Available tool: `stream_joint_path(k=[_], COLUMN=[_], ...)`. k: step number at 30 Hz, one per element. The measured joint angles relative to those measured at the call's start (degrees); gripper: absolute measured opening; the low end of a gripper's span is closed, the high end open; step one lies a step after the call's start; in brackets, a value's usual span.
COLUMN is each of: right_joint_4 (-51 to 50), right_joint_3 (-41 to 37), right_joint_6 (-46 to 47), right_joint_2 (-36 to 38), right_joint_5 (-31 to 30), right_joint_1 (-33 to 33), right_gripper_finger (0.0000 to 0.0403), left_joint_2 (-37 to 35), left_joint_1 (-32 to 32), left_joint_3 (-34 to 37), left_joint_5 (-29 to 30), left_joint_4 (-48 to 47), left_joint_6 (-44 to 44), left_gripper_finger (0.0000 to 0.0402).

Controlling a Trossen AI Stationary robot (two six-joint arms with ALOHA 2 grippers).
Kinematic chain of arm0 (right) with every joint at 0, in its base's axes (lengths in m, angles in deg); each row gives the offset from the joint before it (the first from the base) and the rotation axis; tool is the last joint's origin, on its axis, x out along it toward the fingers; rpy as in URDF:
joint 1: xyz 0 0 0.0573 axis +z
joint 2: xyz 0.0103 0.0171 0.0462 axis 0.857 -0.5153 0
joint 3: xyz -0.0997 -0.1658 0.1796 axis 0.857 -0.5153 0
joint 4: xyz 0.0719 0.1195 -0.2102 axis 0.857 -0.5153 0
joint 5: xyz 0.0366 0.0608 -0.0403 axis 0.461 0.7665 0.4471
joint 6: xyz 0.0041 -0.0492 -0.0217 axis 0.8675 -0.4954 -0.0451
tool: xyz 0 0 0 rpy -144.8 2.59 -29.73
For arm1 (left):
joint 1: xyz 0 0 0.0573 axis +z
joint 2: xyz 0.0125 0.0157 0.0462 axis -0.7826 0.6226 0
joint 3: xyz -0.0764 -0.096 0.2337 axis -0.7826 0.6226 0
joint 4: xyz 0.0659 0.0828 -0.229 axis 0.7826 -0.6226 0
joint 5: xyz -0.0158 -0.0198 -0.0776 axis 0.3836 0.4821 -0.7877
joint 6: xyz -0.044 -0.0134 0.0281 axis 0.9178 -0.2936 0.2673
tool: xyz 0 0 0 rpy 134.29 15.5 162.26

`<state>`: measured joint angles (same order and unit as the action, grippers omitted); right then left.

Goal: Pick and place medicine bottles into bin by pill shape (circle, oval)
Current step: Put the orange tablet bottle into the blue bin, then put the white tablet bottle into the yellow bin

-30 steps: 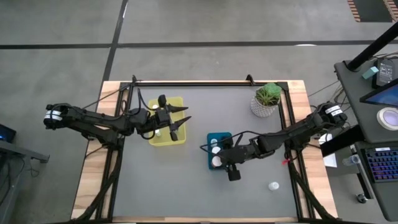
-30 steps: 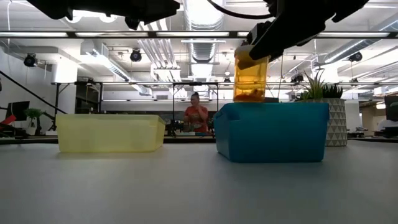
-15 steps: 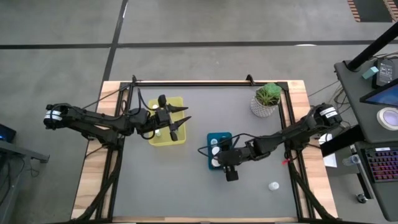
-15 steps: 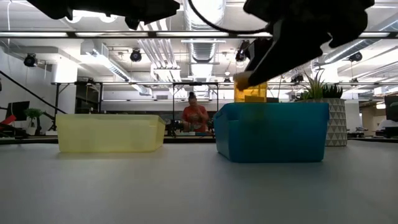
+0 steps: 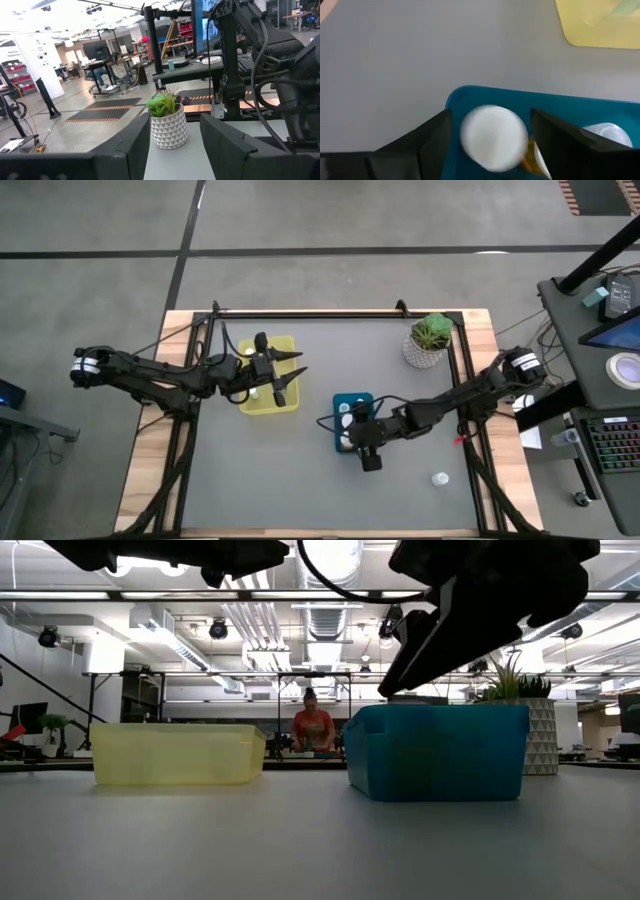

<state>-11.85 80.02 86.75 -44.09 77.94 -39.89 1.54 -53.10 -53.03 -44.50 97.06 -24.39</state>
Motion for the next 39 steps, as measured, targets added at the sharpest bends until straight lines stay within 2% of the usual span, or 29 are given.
stream_joint_path(k=[8,16,21,27,39], right_joint_4=[-0.49,-1.88,-5.93,-9.82,-12.11], right_joint_3=[0.52,0.52,0.55,0.55,0.55], right_joint_6=[1.53,10.21,22.41,41.14,76.86], right_joint_2=[2.62,9.01,13.52,17.00,14.08], right_joint_5=[0.07,0.19,1.41,8.69,21.37], right_joint_1=[0.00,0.15,0.15,1.08,8.95], right_gripper_finger=[0.0291,0.0285,0.0274,0.0272,0.0272], left_joint_2=[0.00,0.00,0.00,0.00,0.00], left_joint_1=[-0.06,-1.07,-1.75,-1.77,-1.81], left_joint_3=[0.00,0.15,0.16,0.17,0.22], left_joint_5=[0.00,-0.02,-0.21,-0.20,0.09], left_joint_4=[-0.06,-0.61,-0.67,-0.77,-3.34], left_joint_6=[0.31,1.55,1.51,1.23,-1.70], left_gripper_finger=[0.0157,0.0157,0.0157,0.0157,0.0157])
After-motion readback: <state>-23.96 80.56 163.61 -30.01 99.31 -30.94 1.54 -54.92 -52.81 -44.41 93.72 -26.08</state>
